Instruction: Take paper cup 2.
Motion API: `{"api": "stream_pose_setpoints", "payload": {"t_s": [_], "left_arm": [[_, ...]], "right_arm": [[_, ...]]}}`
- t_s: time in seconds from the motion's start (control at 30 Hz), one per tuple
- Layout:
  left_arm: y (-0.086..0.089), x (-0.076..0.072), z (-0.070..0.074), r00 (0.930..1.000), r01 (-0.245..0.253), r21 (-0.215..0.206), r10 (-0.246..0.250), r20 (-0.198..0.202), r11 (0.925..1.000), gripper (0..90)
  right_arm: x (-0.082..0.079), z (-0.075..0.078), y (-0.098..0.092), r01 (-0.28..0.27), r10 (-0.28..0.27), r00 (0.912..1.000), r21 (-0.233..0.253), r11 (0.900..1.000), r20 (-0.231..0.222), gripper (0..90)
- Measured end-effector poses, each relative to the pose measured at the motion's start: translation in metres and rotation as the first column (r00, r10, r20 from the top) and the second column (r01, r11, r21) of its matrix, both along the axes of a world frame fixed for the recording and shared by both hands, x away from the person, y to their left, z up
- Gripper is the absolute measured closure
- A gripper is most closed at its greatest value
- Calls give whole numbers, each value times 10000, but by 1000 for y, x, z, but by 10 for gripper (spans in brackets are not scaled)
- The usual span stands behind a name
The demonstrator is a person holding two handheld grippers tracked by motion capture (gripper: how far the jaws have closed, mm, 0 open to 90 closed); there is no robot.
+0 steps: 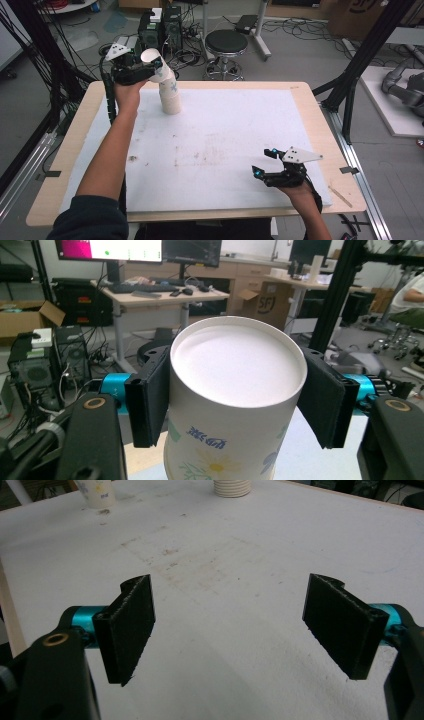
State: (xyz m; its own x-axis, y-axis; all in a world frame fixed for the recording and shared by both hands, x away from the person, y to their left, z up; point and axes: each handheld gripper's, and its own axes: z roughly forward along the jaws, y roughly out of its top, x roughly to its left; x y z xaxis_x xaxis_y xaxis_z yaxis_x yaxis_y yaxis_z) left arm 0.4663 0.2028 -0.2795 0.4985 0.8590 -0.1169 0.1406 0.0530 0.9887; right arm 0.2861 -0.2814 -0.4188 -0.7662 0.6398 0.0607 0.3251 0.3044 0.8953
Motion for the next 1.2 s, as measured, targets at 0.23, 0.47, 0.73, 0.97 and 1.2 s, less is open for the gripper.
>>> {"api": "stream_pose_setpoints", "payload": {"t_s": [0.23, 0.47, 0.73, 0.97, 1.2], "left_arm": [[9, -24, 14, 9985, 347, -12, -346, 435, 9994, 352], [17, -45, 7, 9958, 836, -186, -828, 395, 9963, 352], [13, -80, -10, 9832, 1748, -231, -1732, 574, 9843, 352], [0, -107, -31, 9616, 2716, -230, -2704, 472, 9621, 350], [-12, -121, -54, 9424, 3345, -145, -3344, 92, 9423, 350]], "right_arm": [[0, 0, 3, -4, 4, 10000, 5, 10000, 37, 214], [0, 0, 6, -91, 91, 10000, -63, 9999, 32, 214], [2, 1, 10, -100, 100, 9999, -128, 9999, 25, 214], [3, 1, 12, -41, 41, 10000, -160, 9999, -5, 205], [5, 0, 16, -167, 165, 9998, -216, 9996, -55, 201]]}}
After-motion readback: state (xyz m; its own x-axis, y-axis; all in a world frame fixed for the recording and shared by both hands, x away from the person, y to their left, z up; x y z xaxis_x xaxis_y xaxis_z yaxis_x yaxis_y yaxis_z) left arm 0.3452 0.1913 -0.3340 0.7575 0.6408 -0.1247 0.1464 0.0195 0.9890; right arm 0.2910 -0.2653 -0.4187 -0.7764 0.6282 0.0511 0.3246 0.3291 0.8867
